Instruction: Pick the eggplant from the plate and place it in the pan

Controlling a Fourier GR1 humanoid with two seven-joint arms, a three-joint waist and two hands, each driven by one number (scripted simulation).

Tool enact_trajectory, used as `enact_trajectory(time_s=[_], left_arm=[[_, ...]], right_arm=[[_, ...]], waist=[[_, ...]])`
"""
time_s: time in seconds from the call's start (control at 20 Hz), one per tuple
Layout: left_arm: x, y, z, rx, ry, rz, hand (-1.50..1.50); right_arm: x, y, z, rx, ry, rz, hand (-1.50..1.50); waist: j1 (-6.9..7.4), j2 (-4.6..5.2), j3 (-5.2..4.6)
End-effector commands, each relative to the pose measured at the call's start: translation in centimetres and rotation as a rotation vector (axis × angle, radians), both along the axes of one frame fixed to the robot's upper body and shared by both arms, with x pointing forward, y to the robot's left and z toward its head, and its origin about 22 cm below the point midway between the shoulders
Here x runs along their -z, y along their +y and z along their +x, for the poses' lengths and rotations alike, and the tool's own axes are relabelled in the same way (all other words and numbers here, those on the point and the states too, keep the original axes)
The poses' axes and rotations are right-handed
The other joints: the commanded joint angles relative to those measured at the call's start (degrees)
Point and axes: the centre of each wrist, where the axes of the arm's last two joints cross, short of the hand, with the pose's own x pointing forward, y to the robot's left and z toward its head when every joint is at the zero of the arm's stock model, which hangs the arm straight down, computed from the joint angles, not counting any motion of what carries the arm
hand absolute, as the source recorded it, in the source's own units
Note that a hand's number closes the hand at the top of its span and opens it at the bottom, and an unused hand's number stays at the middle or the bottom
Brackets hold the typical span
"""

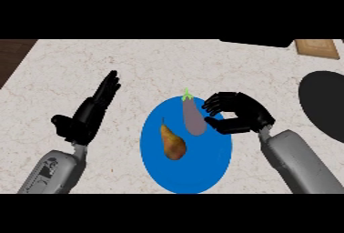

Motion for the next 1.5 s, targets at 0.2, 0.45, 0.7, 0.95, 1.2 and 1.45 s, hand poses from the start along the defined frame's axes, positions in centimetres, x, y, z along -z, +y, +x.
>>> enact_trajectory(time_s=[0.2, 0.45, 0.7, 0.95, 1.2, 1.45], left_arm=[[0.9, -3.4, -2.0, 0.039, -0.032, -0.079, 0.0], [1.3, -4.1, -2.7, 0.034, -0.04, -0.09, 0.0], [2.1, -3.7, -2.7, 0.021, -0.043, -0.075, 0.0], [2.1, -4.9, -3.6, 0.023, -0.031, -0.083, 0.0], [2.7, -2.7, -3.8, -0.017, -0.028, -0.071, 0.0], [1.7, -2.3, -3.5, -0.037, -0.047, -0.092, 0.0]], right_arm=[[-8.5, -3.3, 7.9, -0.262, 0.131, -0.067, -1.5], [-9.9, -1.7, 10.6, -0.414, 0.152, -0.119, -1.5], [-10.5, 4.1, 11.8, -0.612, 0.188, -0.24, -1.5], [-10.6, 7.8, 12.0, -0.818, 0.233, -0.373, -1.5], [-9.3, 11.1, 10.9, -1.03, 0.244, -0.494, -1.5], [-7.8, 13.2, 9.7, -1.165, 0.237, -0.601, -1.5]], waist=[[-0.56, -0.24, 0.27], [-0.54, 0.14, 0.28], [-0.59, 0.37, 0.2], [-0.76, 0.15, 0.2], [-1.77, 0.0, 0.19], [-3.05, -0.38, 0.25]])
